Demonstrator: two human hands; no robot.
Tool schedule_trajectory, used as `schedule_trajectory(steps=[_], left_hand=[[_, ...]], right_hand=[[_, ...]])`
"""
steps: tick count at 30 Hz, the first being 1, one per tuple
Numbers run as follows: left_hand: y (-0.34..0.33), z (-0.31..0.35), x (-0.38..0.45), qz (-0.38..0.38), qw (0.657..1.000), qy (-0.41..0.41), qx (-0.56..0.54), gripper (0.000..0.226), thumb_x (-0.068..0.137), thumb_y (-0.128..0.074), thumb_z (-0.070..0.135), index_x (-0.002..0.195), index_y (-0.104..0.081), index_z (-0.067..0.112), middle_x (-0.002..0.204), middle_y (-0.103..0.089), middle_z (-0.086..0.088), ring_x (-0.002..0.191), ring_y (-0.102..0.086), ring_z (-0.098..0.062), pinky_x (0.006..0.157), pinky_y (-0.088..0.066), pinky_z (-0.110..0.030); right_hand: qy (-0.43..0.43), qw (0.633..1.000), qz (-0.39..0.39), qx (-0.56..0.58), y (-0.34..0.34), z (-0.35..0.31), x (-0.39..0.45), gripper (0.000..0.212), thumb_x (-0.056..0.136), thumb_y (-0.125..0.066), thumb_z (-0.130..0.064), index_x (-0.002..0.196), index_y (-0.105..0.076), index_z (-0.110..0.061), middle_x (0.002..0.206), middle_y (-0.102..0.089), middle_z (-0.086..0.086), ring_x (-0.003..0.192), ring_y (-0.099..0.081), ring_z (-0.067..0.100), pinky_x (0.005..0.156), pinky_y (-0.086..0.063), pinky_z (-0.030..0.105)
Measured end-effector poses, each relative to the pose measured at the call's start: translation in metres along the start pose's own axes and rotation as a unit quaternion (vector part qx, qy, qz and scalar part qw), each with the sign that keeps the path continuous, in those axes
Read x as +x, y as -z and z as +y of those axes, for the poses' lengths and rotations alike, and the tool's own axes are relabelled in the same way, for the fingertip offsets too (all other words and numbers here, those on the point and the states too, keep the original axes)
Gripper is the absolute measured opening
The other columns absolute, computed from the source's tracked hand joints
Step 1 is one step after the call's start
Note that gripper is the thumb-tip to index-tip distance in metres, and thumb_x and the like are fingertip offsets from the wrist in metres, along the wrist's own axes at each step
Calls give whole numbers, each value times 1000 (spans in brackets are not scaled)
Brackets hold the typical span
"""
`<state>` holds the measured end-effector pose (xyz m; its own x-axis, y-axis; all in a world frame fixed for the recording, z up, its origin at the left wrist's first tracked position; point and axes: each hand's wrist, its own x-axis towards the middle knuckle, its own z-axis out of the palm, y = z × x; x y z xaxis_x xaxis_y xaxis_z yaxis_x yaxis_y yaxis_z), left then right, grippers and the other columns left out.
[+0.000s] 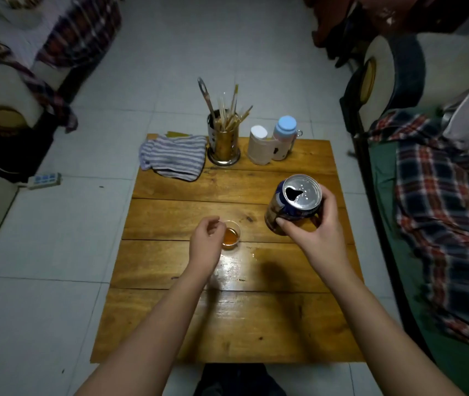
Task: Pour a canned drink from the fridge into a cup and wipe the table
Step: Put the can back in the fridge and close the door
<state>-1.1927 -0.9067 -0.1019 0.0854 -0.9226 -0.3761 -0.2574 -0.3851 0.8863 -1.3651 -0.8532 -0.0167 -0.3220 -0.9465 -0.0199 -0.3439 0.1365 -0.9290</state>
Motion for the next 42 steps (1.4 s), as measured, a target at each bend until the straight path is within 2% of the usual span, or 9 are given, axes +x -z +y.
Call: schedule_trajectory(steps=[4, 12, 15, 18, 20, 23, 28, 32, 42], left_hand=[[1, 42, -27, -92, 980, 70, -159, 22, 94, -42, 15, 81, -59, 14, 86, -60, -7, 82, -54, -20, 65, -42, -24], [9, 60, -59, -150, 936, 99, -303, 36, 98, -32, 28, 95, -61, 8, 82, -72, -9, 81, -68, -24, 73, -54, -31], [19, 59, -68, -159, 922, 107, -336, 38, 99, -31, 30, 96, -61, 6, 82, -72, -11, 77, -70, -24, 75, -54, -34], [30, 57, -78, -147, 916, 116, -356, 40, 99, -31, 31, 102, -59, 3, 94, -69, -16, 78, -70, -24, 84, -52, -38], [38, 54, -87, -126, 916, 115, -363, 42, 99, -30, 32, 107, -58, 2, 100, -68, -18, 80, -70, -24, 83, -53, -37], [48, 44, -105, -80, 915, 110, -380, 43, 99, -31, 33, 106, -59, 2, 98, -69, -18, 80, -71, -23, 73, -58, -31], [63, 17, -155, 6, 905, 108, -412, 44, 99, -30, 35, 114, -57, 4, 106, -67, -18, 92, -67, -25, 81, -55, -32], [76, -15, -201, 95, 875, 120, -460, 46, 99, -31, 35, 122, -51, 1, 104, -66, -18, 91, -66, -27, 84, -52, -36], [120, -78, -325, 296, 782, 104, -539, 37, 99, -33, 31, 96, -58, 3, 90, -67, -16, 84, -64, -28, 84, -50, -38]], right_hand=[[32, 999, -25, 1, 6, -30, -6, 74, 67, -79, -17, 124, -33, -33, 114, -44, -26, 112, -44, -1, 85, -35, 3], [88, 993, -73, 1, 1, -57, -14, 72, 67, -80, -14, 113, -33, -43, 110, -43, -34, 101, -39, -29, 84, -32, -4], [97, 991, -96, 3, -3, -61, -17, 73, 67, -80, -16, 118, -34, -41, 112, -45, -34, 104, -41, -25, 88, -34, 0], [102, 985, -137, 7, -8, -63, -19, 75, 66, -81, -18, 124, -36, -35, 117, -48, -26, 113, -45, -8, 97, -38, 17], [111, 979, -168, 6, -12, -65, -21, 77, 65, -81, -19, 125, -36, -34, 119, -48, -23, 118, -45, 2, 100, -39, 25], [127, 965, -231, 9, -18, -69, -26, 77, 64, -81, -20, 124, -35, -34, 115, -47, -27, 112, -46, -4, 98, -39, 22], [150, 924, -351, 12, -37, -71, -48, 75, 64, -81, -23, 125, -38, -30, 115, -51, -24, 111, -47, -8, 97, -40, 22], [164, 880, -446, 12, -60, -69, -83, 76, 65, -81, -24, 128, -38, -27, 120, -53, -18, 113, -50, -1, 100, -41, 27], [215, 749, -625, 29, -117, -82, -203, 68, 68, -78, -10, 121, -39, -28, 119, -53, -13, 109, -52, -3, 92, -41, 14]])
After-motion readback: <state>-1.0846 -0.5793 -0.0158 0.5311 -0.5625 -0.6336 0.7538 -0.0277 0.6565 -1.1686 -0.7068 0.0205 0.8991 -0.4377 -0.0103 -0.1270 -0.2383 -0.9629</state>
